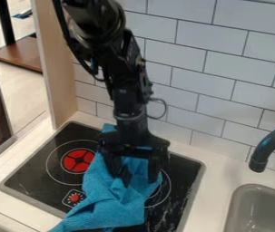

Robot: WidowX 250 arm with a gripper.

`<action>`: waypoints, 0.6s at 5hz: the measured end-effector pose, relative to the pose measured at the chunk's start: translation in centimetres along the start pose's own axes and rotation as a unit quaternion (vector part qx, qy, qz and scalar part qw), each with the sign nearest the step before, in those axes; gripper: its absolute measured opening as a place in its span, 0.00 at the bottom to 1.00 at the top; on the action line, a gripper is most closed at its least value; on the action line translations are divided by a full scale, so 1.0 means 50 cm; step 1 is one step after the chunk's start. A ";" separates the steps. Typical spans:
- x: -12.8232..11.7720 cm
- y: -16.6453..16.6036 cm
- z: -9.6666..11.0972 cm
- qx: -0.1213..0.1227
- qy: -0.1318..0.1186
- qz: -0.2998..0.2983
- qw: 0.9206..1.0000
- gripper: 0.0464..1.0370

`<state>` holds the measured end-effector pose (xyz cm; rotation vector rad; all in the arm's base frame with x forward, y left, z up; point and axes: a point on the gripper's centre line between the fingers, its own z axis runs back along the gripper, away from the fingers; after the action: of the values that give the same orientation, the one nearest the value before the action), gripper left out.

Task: Fold the cloth from left to right

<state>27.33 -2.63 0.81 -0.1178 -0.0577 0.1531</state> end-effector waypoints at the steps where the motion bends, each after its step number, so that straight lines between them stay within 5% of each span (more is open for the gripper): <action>1: -0.012 0.005 0.034 0.014 0.015 -0.001 1.000 0.96; 3: -0.010 -0.001 0.151 0.001 -0.055 0.014 0.998 0.96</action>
<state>26.34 -1.89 8.27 -0.1086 -0.1654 0.1868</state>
